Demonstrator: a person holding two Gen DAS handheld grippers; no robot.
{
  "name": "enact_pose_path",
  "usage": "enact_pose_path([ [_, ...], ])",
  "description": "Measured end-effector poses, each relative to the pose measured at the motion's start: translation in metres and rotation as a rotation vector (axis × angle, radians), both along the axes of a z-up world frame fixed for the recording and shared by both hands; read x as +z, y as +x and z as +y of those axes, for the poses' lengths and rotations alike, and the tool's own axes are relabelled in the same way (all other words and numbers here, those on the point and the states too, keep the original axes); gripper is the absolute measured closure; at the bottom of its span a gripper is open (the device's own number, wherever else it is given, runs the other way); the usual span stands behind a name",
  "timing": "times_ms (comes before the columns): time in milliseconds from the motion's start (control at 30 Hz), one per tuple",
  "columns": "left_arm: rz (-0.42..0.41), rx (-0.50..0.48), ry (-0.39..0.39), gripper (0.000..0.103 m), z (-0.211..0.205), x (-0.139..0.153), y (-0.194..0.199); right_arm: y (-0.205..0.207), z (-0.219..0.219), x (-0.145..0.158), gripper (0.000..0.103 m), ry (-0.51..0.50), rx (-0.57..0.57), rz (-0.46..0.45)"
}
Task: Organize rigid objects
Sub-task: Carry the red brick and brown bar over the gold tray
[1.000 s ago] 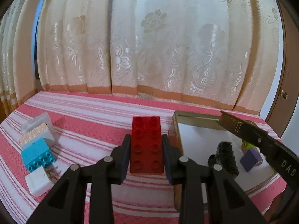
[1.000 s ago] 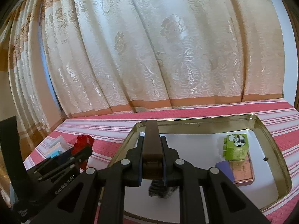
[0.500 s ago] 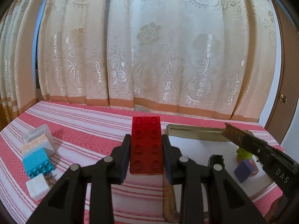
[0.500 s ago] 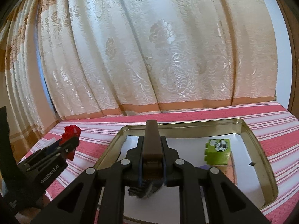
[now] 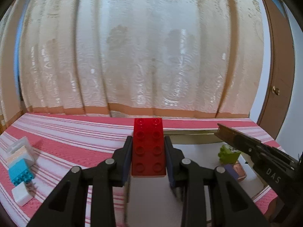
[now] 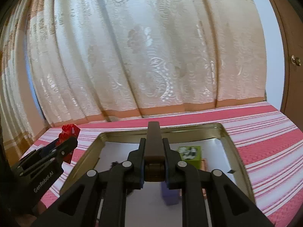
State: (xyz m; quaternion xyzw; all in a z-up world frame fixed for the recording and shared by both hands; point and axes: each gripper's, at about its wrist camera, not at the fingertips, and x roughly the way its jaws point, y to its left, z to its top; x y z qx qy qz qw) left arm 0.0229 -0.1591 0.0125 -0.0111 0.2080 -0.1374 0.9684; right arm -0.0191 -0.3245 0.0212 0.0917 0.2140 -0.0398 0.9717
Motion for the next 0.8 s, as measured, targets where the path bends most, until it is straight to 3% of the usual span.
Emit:
enact_pose_path([
  [333, 0.02, -0.042, 0.038, 0.073, -0.026, -0.009, 0.006, -0.001, -0.017, -0.002, 0.086, -0.022, -0.033, 0.012],
  [800, 0.043, -0.046, 0.069, 0.073, -0.032, -0.02, 0.008, 0.004, -0.015, -0.008, 0.086, -0.035, -0.047, 0.053],
])
